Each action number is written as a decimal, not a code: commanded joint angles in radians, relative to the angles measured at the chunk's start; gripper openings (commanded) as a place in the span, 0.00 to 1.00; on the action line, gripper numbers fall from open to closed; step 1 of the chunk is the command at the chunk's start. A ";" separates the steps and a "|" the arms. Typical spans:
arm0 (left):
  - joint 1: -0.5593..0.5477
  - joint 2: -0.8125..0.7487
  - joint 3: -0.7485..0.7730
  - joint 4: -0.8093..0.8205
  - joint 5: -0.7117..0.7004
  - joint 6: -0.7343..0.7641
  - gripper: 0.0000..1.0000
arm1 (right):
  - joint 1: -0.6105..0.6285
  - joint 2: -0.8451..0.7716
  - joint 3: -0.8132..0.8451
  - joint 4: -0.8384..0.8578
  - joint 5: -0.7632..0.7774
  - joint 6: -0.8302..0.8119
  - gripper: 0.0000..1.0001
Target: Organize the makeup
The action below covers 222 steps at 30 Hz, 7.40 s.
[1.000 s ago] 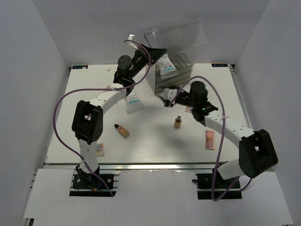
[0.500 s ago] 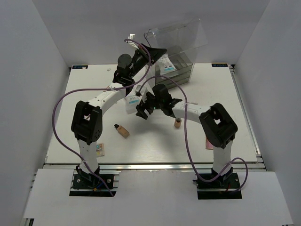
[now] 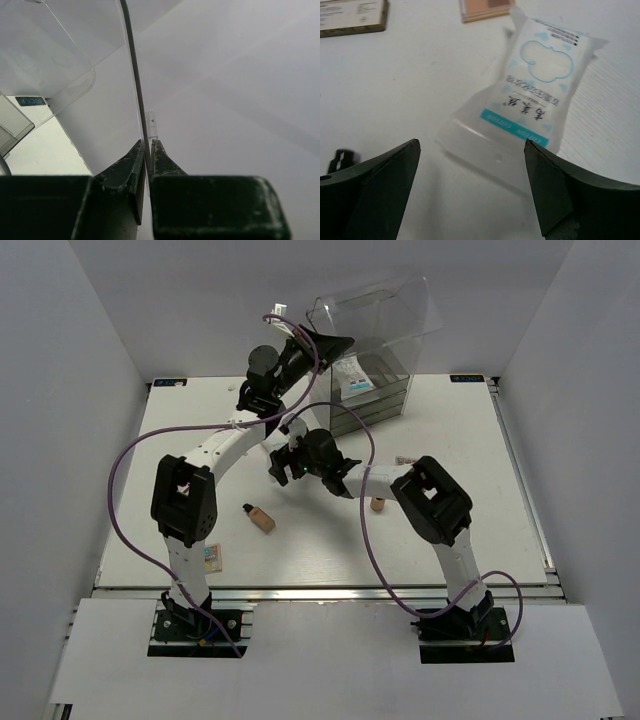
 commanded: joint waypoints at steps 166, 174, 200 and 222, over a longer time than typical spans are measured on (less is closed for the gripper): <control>0.029 -0.484 -0.550 -0.304 -0.230 0.317 0.56 | -0.532 -0.397 -0.065 -0.324 -0.270 -0.723 0.66; 0.029 -0.461 -0.613 -0.195 -0.190 0.258 0.58 | -0.600 -0.307 -0.011 -0.307 -0.416 -0.303 0.64; 0.007 -0.277 -0.656 0.031 -0.137 0.114 0.56 | -0.690 -0.088 0.038 -0.161 -0.364 0.720 0.72; 0.007 -0.404 -0.690 -0.149 -0.226 0.202 0.57 | -0.689 0.077 0.084 0.206 -0.517 0.986 0.56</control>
